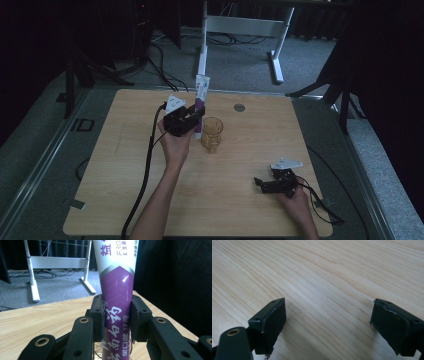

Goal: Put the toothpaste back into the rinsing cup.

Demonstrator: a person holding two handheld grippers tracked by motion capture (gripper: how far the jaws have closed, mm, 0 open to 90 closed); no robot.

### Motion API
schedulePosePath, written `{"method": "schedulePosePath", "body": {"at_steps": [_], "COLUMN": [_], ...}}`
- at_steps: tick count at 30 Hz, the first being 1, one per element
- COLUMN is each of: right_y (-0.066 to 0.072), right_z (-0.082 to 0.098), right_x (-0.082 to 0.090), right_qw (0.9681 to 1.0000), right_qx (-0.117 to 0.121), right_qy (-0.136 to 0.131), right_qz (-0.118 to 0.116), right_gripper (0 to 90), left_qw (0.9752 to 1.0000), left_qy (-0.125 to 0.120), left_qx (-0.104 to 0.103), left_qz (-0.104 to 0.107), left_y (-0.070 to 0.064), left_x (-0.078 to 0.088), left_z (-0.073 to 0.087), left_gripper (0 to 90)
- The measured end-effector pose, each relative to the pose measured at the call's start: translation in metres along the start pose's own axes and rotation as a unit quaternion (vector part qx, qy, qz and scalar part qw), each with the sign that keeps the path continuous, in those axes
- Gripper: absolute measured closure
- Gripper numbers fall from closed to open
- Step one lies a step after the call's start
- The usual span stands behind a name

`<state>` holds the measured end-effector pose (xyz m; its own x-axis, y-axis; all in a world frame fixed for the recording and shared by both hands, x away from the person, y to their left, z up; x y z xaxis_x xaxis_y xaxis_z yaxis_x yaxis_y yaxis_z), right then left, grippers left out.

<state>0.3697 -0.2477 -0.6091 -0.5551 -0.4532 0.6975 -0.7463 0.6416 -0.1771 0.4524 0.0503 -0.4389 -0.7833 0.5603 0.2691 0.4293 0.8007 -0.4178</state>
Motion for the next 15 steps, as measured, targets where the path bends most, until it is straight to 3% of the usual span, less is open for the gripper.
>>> {"method": "schedulePosePath", "body": {"at_steps": [15], "right_y": [0.0], "right_z": [0.0], "right_x": [0.0], "right_qw": [1.0], "right_qx": [0.0], "right_qy": [0.0], "right_qz": [0.0], "right_gripper": [12.6], "left_qw": [0.9999], "left_qy": [-0.008], "left_qx": [-0.007], "left_qz": [0.007], "left_y": [-0.005], "left_x": [-0.019], "left_z": [0.0], "left_gripper": [68.3]}}
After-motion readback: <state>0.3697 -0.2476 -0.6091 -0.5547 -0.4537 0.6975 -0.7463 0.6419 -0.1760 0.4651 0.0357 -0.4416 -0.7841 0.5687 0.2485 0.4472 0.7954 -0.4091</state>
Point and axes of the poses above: each handheld gripper's, and its own axes: x roughly backward along the jaws, z roughly out of its underside, y roughly to its left, the point moved 7 cm from there along -x, roughly forward along the jaws, and after that the axes turned 14 degrees about x, right-handed, at the moved point
